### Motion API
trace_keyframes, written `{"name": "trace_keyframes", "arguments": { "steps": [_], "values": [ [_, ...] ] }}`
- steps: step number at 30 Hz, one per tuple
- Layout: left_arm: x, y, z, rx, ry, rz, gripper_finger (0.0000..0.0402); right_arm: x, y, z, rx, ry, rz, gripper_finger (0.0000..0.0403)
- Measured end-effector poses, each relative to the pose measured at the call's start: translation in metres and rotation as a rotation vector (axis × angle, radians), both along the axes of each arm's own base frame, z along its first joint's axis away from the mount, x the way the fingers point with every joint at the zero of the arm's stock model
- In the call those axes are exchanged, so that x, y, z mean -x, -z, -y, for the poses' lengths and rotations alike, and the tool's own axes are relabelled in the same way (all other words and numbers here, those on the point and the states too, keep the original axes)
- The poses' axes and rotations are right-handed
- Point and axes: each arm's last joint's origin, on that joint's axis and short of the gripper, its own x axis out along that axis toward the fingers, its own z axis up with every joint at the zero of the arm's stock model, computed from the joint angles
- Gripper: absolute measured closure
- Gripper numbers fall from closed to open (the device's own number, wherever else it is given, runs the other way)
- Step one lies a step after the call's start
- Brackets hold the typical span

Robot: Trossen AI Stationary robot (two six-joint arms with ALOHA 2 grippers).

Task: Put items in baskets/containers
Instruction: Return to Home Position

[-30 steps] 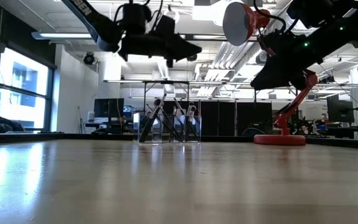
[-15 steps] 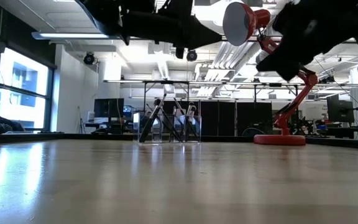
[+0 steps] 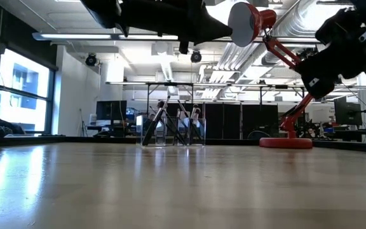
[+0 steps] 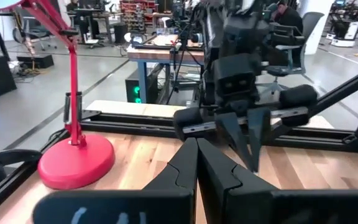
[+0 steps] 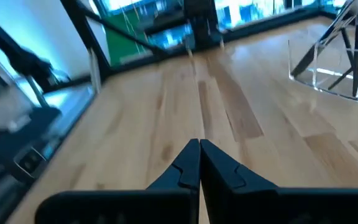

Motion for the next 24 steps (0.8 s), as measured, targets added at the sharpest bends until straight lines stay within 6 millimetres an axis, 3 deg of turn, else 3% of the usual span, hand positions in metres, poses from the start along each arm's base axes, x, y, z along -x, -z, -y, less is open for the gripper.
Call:
{"name": "trace_keyframes", "arguments": {
  "steps": [5, 13, 24],
  "values": [
    [0.0, 0.0, 0.005, 0.024, -0.002, 0.007, 0.0401, 0.014, 0.007, 0.002, -0.051, 0.002, 0.094, 0.0402],
    [0.0, 0.0, 0.009, 0.059, 0.003, 0.005, 0.0401, 0.031, -0.01, 0.004, 0.032, -0.027, 0.272, 0.0402],
    [0.0, 0.0, 0.01, 0.104, 0.022, 0.008, 0.0401, 0.042, -0.01, 0.009, 0.09, 0.063, 0.295, 0.0403]
  ]
}}
